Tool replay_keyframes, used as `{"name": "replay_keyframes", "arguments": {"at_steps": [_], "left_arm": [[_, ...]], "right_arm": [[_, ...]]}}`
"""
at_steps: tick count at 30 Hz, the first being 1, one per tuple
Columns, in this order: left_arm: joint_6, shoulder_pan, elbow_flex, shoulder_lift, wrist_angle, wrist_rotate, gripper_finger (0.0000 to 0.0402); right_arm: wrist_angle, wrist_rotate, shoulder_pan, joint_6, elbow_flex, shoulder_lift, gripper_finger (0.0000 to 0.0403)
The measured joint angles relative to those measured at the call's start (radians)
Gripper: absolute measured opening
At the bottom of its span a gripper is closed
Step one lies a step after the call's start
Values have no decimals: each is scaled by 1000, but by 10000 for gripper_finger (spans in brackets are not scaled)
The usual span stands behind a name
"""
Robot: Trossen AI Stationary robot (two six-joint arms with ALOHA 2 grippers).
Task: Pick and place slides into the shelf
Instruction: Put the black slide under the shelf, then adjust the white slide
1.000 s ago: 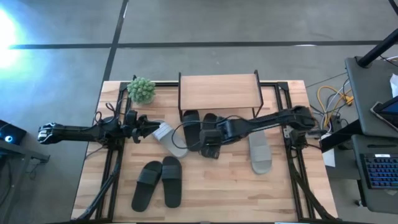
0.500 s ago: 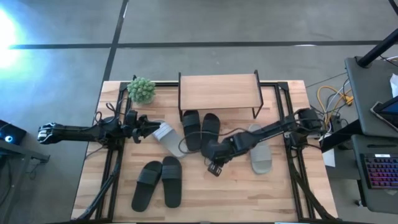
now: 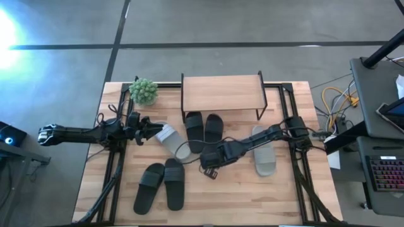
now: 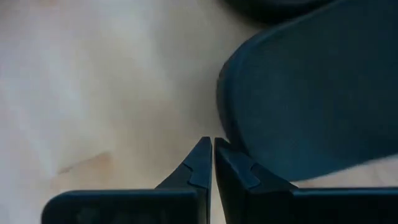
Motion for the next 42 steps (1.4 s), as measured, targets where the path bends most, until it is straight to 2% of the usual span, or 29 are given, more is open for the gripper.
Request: {"name": "replay_keyframes", "arguments": {"at_steps": [3, 6, 12, 16, 18, 20, 24, 26, 28, 33, 36, 42], "left_arm": [[0, 0, 0, 1, 0, 0, 134], [0, 0, 0, 2, -2, 0, 134], [0, 0, 0, 8, -4, 0, 134], [0, 0, 0, 6, -4, 0, 134], [-5, 0, 0, 5, -3, 0, 134], [-5, 0, 0, 6, -3, 0, 134], [-5, 0, 0, 10, -3, 0, 134], [-5, 0, 0, 14, -2, 0, 134], [-5, 0, 0, 19, -1, 0, 134], [-60, 0, 0, 26, -4, 29, 134], [-133, 0, 1, 28, -17, 57, 134], [-135, 0, 77, 61, -214, 131, 134]], "right_arm": [[-23, 78, -3, 5, 8, -9, 11], [-23, 104, -22, -4, 8, -23, 11], [-19, 20, -53, -59, 11, -24, 11], [-22, -58, -38, -83, 13, -42, 11], [-46, -64, -24, -72, 13, -58, 11], [-103, -56, -12, -34, 13, -74, 11], [-297, 52, 6, 151, 8, -110, 11], [-341, 71, 8, 217, -3, -127, 11], [-325, 55, 5, 250, -19, -140, 11], [-217, -88, -13, 256, -49, -153, 11], [-173, -90, -7, 223, -56, -154, 11], [-126, -90, 0, 233, -65, -155, 11]]}}
